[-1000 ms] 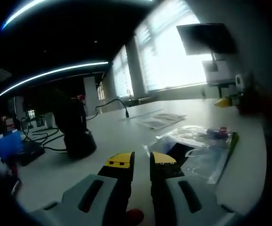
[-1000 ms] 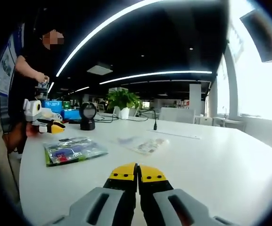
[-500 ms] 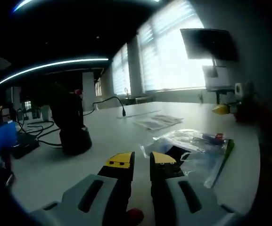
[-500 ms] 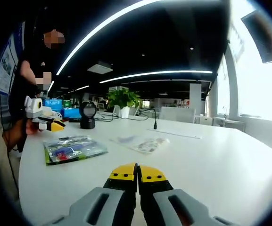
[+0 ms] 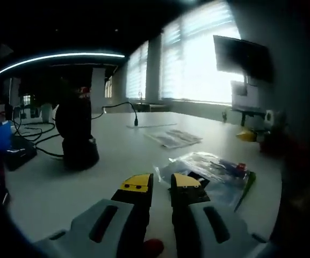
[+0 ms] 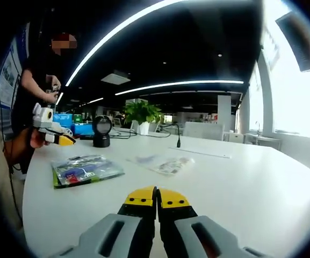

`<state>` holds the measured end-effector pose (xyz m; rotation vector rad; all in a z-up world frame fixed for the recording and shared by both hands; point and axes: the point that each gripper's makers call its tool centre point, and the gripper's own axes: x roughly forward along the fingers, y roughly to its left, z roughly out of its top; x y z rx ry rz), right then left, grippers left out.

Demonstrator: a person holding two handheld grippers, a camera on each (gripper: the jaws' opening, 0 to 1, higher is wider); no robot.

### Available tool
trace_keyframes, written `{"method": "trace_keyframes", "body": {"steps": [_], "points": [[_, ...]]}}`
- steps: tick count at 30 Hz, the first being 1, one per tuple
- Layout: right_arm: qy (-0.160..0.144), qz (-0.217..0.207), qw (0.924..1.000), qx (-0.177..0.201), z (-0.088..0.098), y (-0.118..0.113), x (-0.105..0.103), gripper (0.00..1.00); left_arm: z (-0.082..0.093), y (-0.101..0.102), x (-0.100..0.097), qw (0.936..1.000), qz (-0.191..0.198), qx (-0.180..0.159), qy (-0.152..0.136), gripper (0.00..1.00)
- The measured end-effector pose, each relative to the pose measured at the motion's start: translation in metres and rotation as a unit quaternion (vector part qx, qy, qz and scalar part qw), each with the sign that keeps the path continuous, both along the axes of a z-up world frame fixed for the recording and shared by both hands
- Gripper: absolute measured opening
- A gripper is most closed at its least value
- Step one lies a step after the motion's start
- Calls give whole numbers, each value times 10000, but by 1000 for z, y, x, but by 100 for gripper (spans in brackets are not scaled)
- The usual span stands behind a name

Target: Clip sheet goods on table flip sheet goods clip sheet goods scan sheet goods put sheet goods back to table

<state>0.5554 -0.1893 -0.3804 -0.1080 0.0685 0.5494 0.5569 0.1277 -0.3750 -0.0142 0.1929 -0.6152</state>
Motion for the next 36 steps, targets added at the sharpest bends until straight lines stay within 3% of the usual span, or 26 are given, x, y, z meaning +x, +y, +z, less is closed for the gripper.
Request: {"method": "trace_keyframes", "body": {"steps": [6, 15, 23, 36], "points": [[5, -3, 10000, 19, 0, 0, 0, 0, -4, -10, -1, 9968, -186, -485, 614, 6], [10, 56, 10000, 54, 1, 1, 0, 0, -15, -9, 9, 9963, -116, -291, 796, 10], [17, 80, 9999, 90, 1, 1, -1, 0, -22, -16, 17, 9912, -193, -472, 1225, 11], [30, 91, 9999, 144, 2, 1, -1, 0, -36, -23, 27, 9846, -261, -519, 1651, 11]]}}
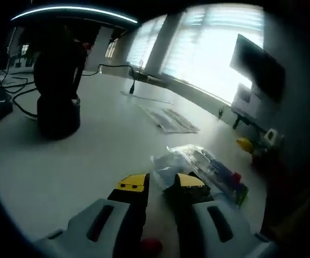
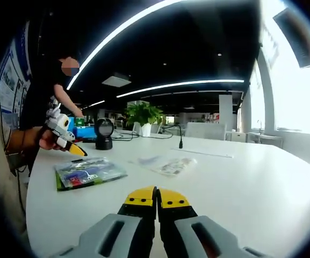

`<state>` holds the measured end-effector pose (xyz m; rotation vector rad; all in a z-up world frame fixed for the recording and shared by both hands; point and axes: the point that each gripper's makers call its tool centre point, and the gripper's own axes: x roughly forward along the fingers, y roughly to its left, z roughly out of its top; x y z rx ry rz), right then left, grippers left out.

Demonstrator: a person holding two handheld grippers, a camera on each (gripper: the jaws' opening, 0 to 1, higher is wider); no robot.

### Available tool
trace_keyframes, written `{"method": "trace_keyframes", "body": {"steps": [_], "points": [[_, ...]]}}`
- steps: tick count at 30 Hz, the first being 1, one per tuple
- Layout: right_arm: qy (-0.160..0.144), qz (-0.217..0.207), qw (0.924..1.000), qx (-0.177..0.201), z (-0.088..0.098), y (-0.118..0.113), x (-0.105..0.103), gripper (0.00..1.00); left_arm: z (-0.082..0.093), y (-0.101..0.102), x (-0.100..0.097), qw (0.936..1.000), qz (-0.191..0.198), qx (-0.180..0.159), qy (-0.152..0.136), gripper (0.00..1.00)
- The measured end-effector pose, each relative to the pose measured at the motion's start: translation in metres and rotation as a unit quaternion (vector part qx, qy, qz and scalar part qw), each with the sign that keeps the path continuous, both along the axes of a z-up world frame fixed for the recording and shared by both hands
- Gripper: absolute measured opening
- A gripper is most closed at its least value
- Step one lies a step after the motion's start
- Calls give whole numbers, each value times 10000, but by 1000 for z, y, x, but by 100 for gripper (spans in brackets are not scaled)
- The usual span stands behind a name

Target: Clip sheet goods on table flip sheet goods clip sheet goods scan sheet goods put sheet goods back to table

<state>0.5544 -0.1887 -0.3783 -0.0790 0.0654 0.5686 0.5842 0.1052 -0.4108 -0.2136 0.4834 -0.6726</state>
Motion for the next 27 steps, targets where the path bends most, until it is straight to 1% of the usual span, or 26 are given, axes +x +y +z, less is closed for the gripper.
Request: {"method": "trace_keyframes", "body": {"steps": [3, 5, 9, 10, 16, 23, 27], "points": [[6, 15, 10000, 27, 0, 0, 0, 0, -3, -1, 2, 9999, 18, -17, 110, 11], [25, 37, 10000, 57, 0, 0, 0, 0, -3, -3, 3, 9999, 6, -29, 132, 11], [53, 34, 9998, 189, 2, -2, 0, 0, -6, -6, 5, 9997, -35, -21, 222, 11], [54, 28, 9998, 192, 2, -2, 0, 0, -5, -7, 5, 9997, -49, -96, 226, 11], [44, -9, 9999, 92, 0, -1, 0, 0, -3, -11, 4, 9986, -106, -339, 388, 11], [40, -38, 10000, 69, 0, -2, 1, 0, -2, -12, 4, 9975, -137, -478, 493, 11], [39, -34, 10000, 64, 0, -2, 0, 0, -3, -13, 5, 9979, -125, -419, 488, 10]]}}
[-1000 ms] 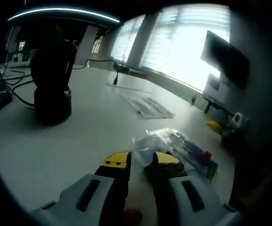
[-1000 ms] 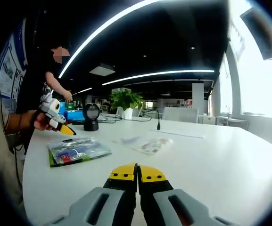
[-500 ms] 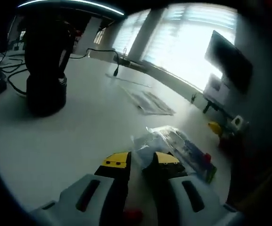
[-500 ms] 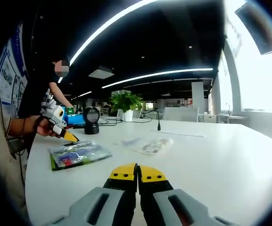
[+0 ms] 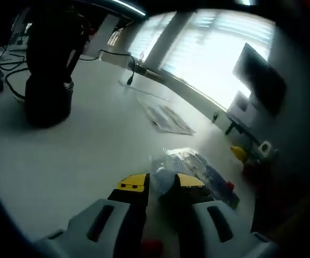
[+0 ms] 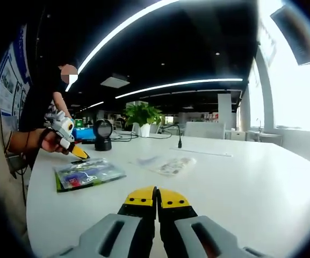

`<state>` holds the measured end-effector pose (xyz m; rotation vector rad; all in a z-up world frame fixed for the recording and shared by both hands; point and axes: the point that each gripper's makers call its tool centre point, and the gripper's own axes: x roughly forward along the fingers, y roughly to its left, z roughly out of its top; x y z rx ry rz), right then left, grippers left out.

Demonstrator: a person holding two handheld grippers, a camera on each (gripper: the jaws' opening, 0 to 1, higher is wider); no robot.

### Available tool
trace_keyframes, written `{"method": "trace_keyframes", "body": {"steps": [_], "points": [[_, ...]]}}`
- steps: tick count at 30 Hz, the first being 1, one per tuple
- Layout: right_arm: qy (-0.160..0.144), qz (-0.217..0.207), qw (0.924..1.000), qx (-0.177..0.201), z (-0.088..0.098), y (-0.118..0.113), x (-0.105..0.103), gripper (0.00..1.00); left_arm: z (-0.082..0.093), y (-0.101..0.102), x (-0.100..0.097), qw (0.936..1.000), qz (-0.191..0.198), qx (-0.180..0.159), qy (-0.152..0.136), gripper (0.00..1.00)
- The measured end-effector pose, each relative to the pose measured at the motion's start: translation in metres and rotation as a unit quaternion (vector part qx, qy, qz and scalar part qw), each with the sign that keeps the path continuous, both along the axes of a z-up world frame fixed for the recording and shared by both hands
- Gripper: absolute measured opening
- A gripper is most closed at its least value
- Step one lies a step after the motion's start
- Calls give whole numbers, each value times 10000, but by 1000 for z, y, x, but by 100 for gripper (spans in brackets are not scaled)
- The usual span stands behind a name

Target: Clip sheet goods on table flip sheet goods clip sheet goods scan sheet goods put sheet goods back to table

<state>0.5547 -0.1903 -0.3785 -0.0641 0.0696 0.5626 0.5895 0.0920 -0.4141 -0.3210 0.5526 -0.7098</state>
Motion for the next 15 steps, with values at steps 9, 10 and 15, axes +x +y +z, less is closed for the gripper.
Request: {"method": "trace_keyframes", "body": {"steps": [9, 10, 15], "points": [[-1, 14, 10000, 2, 0, 0, 0, 0, 5, -8, -11, 9998, 215, 33, 26, 0], [-2, 15, 10000, -2, 0, 0, 0, 0, 6, -9, -13, 9998, 220, 28, 21, 0], [-7, 14, 10000, -14, 0, 0, -1, 0, 11, -10, -16, 9996, 222, 125, -77, 0]]}}
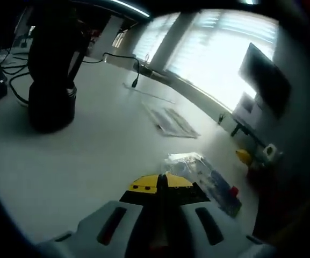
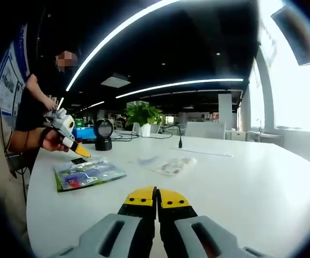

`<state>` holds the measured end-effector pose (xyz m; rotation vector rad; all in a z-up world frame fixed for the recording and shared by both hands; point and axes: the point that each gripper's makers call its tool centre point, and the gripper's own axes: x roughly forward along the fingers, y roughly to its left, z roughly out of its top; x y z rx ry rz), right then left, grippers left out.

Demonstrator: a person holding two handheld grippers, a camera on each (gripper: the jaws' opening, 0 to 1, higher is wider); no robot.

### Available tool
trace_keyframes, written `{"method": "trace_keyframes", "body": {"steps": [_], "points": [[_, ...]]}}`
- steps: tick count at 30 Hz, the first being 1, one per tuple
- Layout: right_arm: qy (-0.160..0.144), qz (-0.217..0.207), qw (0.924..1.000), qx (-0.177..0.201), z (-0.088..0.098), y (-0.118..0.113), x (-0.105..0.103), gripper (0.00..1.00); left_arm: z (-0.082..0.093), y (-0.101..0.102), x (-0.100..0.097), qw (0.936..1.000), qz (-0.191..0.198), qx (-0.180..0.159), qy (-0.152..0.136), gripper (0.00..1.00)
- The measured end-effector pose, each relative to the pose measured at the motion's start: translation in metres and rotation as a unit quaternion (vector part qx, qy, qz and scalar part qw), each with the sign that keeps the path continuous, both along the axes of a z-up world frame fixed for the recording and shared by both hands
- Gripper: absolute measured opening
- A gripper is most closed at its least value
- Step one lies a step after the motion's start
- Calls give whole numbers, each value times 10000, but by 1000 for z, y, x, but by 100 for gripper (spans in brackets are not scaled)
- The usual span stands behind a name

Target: Clip sheet goods on table flip sheet goods clip sheet goods scan sheet goods put sheet goods back to table

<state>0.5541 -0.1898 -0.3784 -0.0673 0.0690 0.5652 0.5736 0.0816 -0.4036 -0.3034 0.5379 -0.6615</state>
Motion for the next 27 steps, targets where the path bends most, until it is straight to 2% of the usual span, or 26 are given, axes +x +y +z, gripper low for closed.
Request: {"method": "trace_keyframes", "body": {"steps": [10, 17, 27], "points": [[-16, 3, 10000, -28, 0, 0, 0, 0, 12, 10, 14, 10000, 23, -87, -27, 0], [-54, 13, 9999, -93, 0, 1, -1, 0, 20, 12, 20, 9987, 124, -469, 166, 0], [-201, 19, 9997, -113, 7, 4, -4, 0, 29, 7, 20, 9968, 214, -726, 241, 0]]}}
